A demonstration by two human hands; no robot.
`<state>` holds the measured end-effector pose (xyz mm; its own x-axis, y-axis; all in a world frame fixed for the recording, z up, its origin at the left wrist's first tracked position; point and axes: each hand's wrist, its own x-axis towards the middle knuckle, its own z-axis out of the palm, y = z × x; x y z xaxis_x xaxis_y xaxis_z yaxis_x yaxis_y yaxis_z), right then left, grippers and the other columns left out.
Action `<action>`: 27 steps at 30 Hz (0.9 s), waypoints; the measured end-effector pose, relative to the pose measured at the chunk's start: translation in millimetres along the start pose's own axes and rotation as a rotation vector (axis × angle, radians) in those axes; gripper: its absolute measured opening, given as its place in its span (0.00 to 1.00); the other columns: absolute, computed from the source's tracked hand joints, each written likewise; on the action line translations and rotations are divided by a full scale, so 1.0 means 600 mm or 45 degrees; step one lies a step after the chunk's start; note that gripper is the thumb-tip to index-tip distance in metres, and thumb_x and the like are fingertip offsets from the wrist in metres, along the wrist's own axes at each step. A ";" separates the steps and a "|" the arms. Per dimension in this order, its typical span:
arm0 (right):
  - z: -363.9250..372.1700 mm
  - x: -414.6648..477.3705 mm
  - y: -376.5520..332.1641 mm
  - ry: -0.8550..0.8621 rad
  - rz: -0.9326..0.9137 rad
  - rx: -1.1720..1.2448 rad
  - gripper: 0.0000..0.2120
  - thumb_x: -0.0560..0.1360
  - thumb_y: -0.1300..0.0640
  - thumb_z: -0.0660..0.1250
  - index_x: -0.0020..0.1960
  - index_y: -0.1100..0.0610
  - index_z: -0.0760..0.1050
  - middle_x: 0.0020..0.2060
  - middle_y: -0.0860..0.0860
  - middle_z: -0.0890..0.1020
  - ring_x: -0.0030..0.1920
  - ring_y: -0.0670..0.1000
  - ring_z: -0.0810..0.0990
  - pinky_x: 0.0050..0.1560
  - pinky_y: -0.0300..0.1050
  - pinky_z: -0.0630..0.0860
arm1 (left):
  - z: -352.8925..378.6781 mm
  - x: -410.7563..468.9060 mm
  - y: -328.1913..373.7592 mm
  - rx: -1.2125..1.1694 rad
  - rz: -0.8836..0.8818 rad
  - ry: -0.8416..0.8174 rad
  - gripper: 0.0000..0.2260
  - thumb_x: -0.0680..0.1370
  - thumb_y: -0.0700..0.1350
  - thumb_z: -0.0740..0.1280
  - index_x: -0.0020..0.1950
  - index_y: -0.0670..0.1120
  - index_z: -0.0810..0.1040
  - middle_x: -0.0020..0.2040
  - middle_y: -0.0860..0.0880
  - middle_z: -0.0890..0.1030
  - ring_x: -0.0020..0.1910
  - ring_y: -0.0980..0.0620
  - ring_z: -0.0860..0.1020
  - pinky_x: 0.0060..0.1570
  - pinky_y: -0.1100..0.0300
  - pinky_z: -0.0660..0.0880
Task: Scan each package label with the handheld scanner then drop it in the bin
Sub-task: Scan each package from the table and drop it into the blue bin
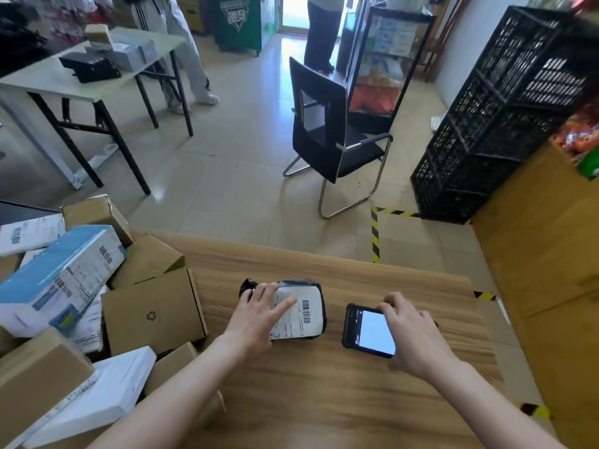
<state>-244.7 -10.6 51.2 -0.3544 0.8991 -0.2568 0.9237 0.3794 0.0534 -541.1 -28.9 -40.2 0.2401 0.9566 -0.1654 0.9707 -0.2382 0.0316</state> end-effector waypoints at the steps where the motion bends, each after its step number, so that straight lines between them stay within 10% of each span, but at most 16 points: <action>1: 0.001 -0.005 0.000 0.007 0.017 -0.012 0.42 0.59 0.56 0.77 0.70 0.55 0.63 0.66 0.49 0.61 0.64 0.51 0.68 0.58 0.47 0.70 | -0.002 0.003 0.002 0.027 0.027 0.005 0.41 0.70 0.46 0.71 0.76 0.58 0.50 0.75 0.45 0.52 0.74 0.43 0.51 0.72 0.44 0.54; 17: 0.032 -0.221 0.100 0.103 0.263 0.273 0.46 0.63 0.51 0.78 0.74 0.53 0.57 0.72 0.50 0.57 0.71 0.52 0.62 0.67 0.50 0.67 | -0.083 -0.038 0.183 0.125 0.145 0.034 0.37 0.71 0.48 0.67 0.77 0.58 0.54 0.78 0.45 0.50 0.74 0.43 0.53 0.70 0.47 0.58; 27: 0.156 -0.566 0.318 0.255 0.846 1.063 0.37 0.55 0.51 0.75 0.61 0.51 0.65 0.56 0.43 0.60 0.50 0.43 0.70 0.34 0.31 0.69 | -0.093 -0.032 0.583 0.008 0.437 0.008 0.40 0.66 0.64 0.63 0.76 0.61 0.55 0.78 0.47 0.51 0.74 0.45 0.52 0.69 0.48 0.59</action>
<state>65.7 -264.2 58.3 0.3058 0.9178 -0.2530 0.7200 -0.3969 -0.5693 -205.5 -121.2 29.0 0.5530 0.8214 -0.1397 0.8331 -0.5475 0.0785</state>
